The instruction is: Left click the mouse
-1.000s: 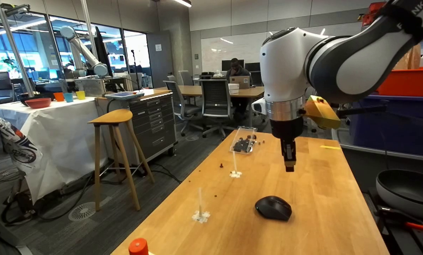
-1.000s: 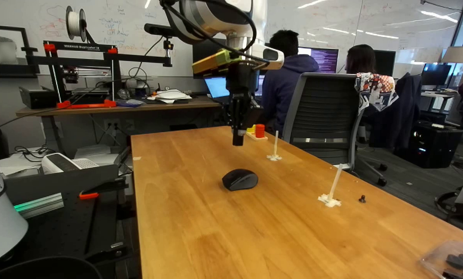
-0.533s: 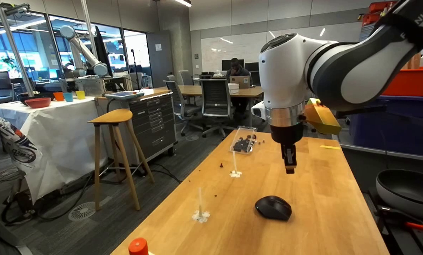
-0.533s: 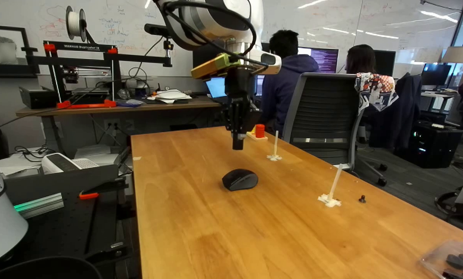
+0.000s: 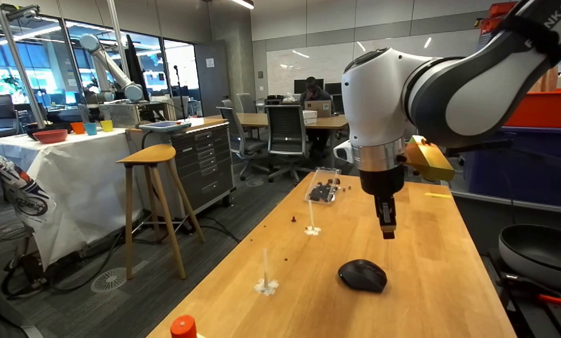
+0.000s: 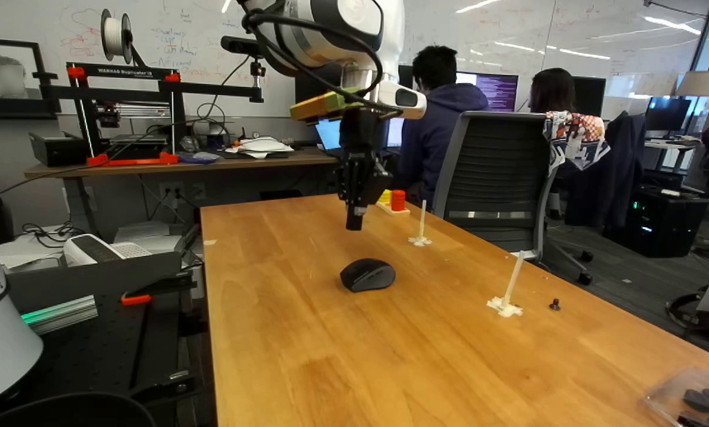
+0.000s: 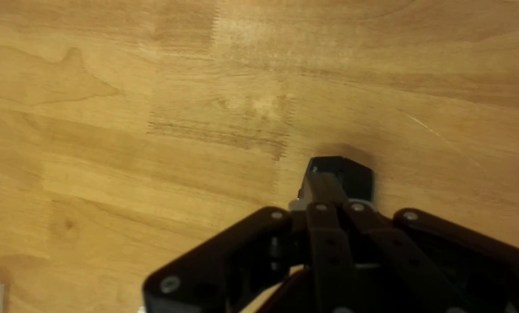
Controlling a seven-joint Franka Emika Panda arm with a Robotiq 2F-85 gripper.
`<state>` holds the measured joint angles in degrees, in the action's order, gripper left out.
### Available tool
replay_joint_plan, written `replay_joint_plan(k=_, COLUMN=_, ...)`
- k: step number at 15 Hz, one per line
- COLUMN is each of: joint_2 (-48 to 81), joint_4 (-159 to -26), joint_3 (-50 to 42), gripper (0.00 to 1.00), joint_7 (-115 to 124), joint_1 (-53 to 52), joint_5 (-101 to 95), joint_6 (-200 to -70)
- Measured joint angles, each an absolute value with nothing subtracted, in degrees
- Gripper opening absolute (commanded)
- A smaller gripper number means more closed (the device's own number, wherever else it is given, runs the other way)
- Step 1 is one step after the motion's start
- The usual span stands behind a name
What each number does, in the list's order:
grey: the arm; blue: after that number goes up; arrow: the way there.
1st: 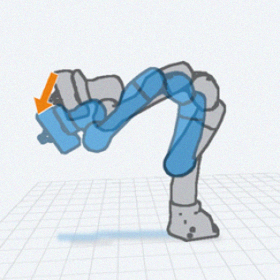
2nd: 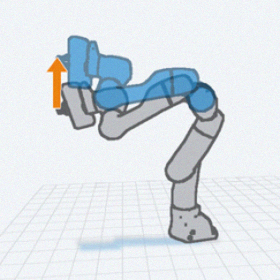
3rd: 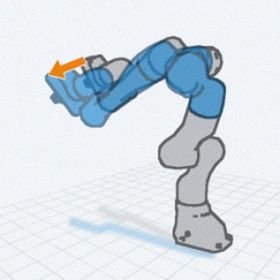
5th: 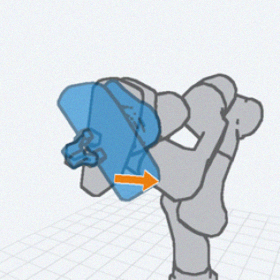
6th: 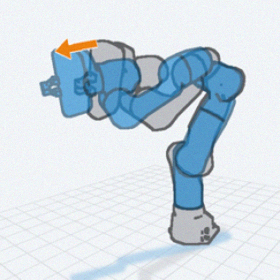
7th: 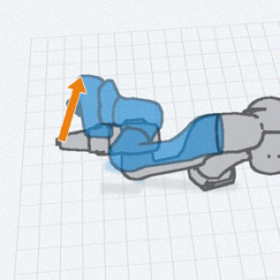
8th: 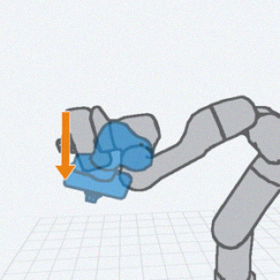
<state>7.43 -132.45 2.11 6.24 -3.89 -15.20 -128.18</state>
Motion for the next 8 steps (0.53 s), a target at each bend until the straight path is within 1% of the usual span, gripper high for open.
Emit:
replay_joint_plan(k=4, joint_2=7.5, joint_4=-132.4, joint_3=2.7, gripper=0.0, joint_7=3.7, joint_1=-3.9, joint_5=-9.0, joint_6=-126.5)
replay_joint_plan(k=8, joint_2=7.4, joint_4=-132.4, joint_3=2.7, gripper=0.0, joint_7=3.5, joint_1=-3.8, joint_5=-7.7, joint_6=-126.4)
